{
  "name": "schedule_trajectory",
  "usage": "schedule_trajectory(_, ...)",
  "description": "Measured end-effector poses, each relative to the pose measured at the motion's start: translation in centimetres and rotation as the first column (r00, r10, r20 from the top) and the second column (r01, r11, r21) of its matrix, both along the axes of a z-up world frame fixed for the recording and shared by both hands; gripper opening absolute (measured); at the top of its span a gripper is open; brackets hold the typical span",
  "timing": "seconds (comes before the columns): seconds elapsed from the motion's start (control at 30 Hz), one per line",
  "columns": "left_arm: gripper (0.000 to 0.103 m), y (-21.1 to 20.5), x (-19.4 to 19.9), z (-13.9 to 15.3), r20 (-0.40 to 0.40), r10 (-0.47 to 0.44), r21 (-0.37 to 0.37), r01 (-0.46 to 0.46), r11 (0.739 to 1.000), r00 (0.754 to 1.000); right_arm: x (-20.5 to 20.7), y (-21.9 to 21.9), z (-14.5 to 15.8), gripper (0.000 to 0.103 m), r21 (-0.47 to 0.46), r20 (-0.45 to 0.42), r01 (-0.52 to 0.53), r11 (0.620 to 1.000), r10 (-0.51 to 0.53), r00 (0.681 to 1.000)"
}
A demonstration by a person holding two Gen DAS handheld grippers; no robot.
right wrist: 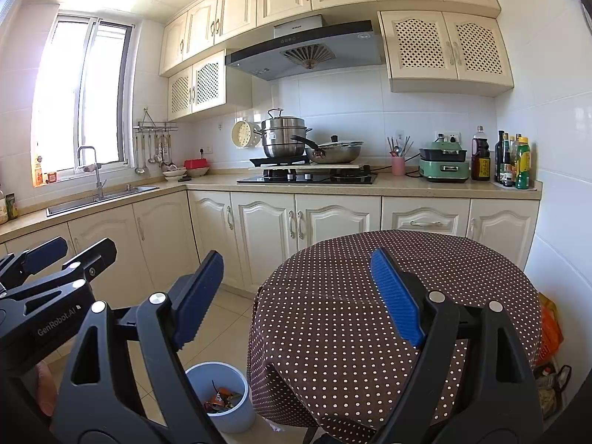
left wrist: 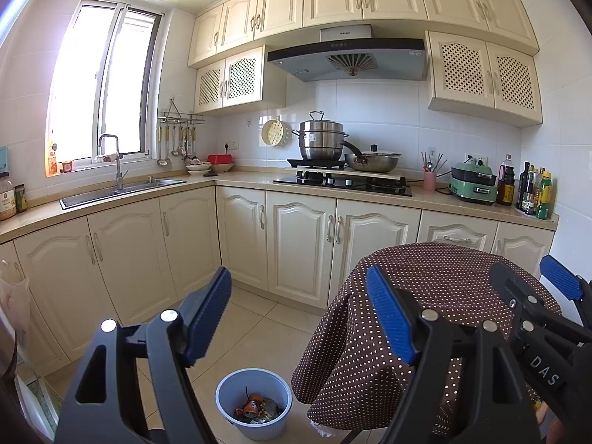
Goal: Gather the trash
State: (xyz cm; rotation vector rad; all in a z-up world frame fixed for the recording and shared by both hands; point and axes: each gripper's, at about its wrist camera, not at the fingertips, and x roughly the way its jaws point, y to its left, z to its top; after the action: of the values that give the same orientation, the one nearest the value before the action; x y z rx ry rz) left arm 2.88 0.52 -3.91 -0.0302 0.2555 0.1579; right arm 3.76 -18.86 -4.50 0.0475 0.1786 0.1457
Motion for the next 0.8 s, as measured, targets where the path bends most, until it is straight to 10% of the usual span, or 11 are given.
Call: schedule_trajectory(0.8, 0.074, -0.86, 0.01, -0.02, 0.001, 0.002, -0.001, -0.002, 1.000, 1.000, 0.06, -0.13, -0.15, 0.082, -0.001, 0.001, 0.004, 1.000, -0.004, 1.000)
